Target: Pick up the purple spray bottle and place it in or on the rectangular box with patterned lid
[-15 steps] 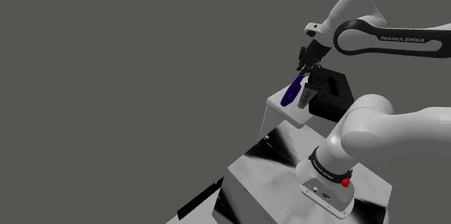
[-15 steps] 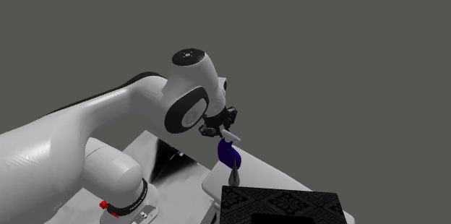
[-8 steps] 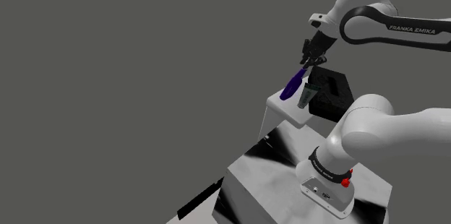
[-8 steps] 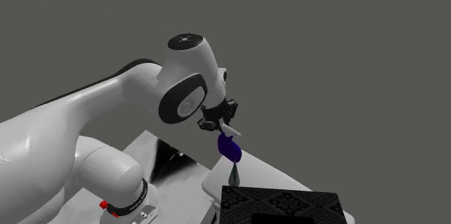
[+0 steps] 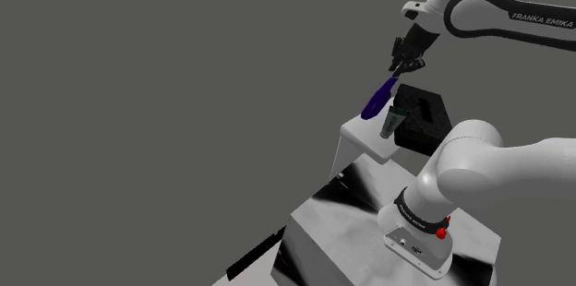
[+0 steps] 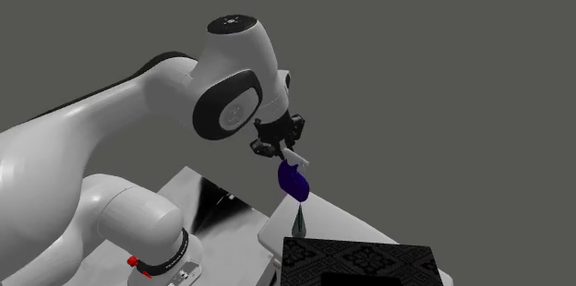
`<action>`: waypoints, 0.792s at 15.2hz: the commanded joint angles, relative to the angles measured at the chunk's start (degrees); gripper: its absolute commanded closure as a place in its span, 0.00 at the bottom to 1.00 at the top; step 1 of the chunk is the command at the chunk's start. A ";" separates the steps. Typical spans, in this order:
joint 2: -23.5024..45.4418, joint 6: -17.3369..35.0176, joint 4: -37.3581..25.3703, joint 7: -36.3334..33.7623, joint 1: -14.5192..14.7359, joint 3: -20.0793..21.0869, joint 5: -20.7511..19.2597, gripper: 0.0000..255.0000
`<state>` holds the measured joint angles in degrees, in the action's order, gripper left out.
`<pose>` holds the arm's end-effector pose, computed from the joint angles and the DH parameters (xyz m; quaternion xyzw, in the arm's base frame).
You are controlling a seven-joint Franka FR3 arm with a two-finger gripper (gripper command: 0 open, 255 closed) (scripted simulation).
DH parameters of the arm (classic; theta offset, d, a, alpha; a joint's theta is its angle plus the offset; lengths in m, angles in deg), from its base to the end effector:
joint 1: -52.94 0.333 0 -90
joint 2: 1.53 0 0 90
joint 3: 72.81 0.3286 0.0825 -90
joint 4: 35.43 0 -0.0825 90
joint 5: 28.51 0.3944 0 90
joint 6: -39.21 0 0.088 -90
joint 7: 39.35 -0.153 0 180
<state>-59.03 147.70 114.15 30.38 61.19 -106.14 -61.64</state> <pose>0.2757 -0.2004 0.4682 0.8473 0.5180 0.0552 0.1031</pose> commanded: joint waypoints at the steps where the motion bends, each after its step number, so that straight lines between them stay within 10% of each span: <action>1: 0.18 -1.37 -1.53 0.10 0.40 0.78 0.79 1.00; 12: 1.62 -8.49 -10.12 1.20 1.95 4.00 4.13 1.00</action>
<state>-57.52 139.84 104.75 31.52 63.03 -102.45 -57.80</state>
